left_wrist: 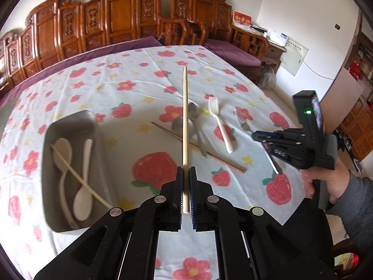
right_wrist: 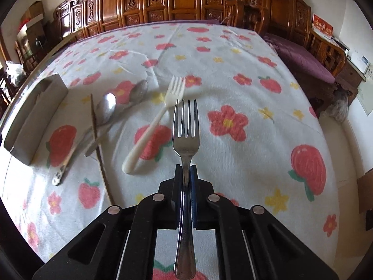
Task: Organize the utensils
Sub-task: 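Carry the chopstick into the tray and open the left gripper while the right gripper carries the fork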
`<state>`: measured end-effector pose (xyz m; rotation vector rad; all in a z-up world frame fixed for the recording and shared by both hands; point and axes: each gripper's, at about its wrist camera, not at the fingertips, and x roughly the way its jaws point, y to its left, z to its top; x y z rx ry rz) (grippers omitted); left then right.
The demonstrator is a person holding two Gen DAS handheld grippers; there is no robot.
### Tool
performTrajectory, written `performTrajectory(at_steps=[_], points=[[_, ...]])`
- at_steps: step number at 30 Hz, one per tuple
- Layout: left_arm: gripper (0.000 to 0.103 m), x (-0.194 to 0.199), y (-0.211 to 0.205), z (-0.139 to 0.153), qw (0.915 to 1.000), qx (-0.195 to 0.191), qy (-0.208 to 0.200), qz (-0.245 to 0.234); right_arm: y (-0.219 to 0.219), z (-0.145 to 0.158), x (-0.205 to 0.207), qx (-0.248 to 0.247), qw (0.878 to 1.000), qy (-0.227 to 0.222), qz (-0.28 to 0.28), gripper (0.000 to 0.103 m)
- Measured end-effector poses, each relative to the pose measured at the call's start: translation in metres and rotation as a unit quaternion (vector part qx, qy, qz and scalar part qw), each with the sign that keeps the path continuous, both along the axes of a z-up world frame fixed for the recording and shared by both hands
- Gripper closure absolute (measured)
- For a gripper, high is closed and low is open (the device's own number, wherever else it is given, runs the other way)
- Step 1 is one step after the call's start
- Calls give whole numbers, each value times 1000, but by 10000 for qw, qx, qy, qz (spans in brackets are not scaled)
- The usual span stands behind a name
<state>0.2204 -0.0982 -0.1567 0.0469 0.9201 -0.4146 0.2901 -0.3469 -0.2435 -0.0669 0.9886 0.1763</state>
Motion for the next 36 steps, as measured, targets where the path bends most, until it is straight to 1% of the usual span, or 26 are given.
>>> performTrajectory(at_steps=[7,11,17,19,22,28,32,36], points=[[99,-3,33,9,9994,58,-96,313,30,34,-6,165,9989,-299,306,95],[99,-3,52,11,9987,114,-119,492,58,53,-8,256,9969,-425,609,95],[99,0,84,7,9966,187,-66,795,96,70,-9,398,9933,-508,955,95],[99,1,95,4,9959,219,-28,882,106,74,-10,426,9920,-527,1061,95],[99,4,109,-1,9945,394,3,970,119,78,-12,470,9904,-537,1182,95],[99,10,133,-18,9922,559,235,1089,137,81,-17,514,9882,-526,1347,95],[99,13,139,-32,9910,571,468,1120,145,81,-20,530,9870,-500,1435,95],[99,15,136,-42,9905,603,556,1100,153,80,-21,526,9862,-463,1501,95]])
